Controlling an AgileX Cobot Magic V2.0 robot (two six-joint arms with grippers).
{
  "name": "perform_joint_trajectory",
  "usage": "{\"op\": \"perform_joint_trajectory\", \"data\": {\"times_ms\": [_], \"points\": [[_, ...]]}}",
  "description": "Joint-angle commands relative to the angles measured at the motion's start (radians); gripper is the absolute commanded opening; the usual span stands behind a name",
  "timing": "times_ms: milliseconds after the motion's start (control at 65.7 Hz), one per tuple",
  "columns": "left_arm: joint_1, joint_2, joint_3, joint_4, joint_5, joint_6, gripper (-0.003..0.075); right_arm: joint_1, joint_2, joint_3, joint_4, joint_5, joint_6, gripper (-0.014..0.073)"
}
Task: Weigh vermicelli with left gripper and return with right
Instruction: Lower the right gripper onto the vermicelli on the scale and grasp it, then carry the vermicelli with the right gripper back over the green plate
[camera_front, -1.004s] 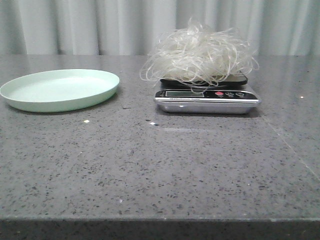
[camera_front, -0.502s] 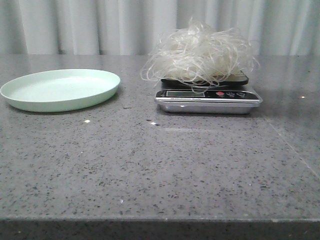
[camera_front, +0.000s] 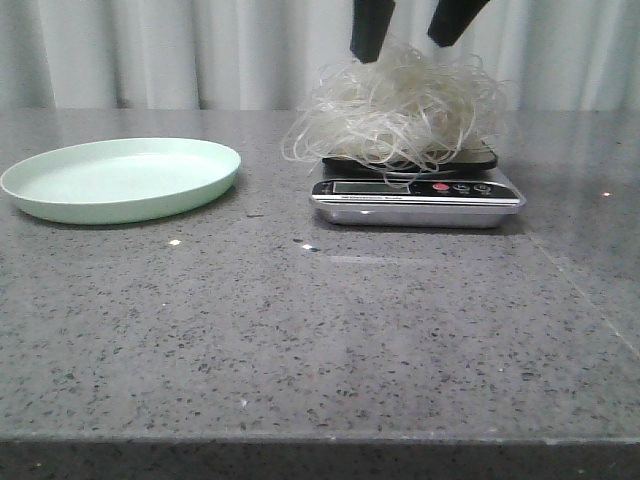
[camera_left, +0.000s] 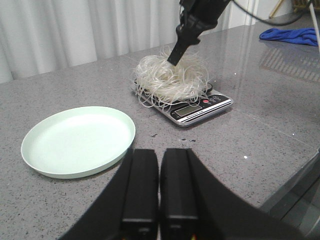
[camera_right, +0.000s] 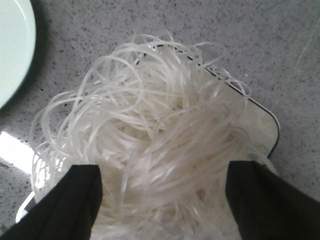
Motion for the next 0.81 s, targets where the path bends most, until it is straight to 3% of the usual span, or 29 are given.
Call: {"op": "perform_joint_trajectory", "data": {"times_ms": [0,304,396,472,548,791], "points": [[-0.002,0.013,-0.025,-0.008,-0.085,-0.008,0.0130,-0.006,-0.003,-0.043,-0.030,-0.014,-0.014,0.0610],[-0.002,0.013,-0.025,-0.008,-0.085,-0.008,0.0130,-0.006,0.096,-0.043,-0.046,0.056,-0.016,0.0596],[-0.002,0.013,-0.025,-0.008,-0.085,-0.008,0.0130,-0.006,0.101,-0.043,-0.046,0.083,-0.016,0.0467],[-0.002,0.013,-0.025,-0.008,-0.085,-0.008,0.0130,-0.006,0.096,-0.050,-0.046,0.086,-0.016,0.0256],[-0.002,0.013,-0.025,-0.008,-0.085,-0.008,0.0130,-0.006,0.093,-0.075,-0.046,0.090,-0.016,0.0135],[-0.002,0.013,-0.025,-0.008,-0.085,-0.008,0.0130,0.005,0.076,-0.282,-0.046,0.184,-0.016,0.0164]]}}
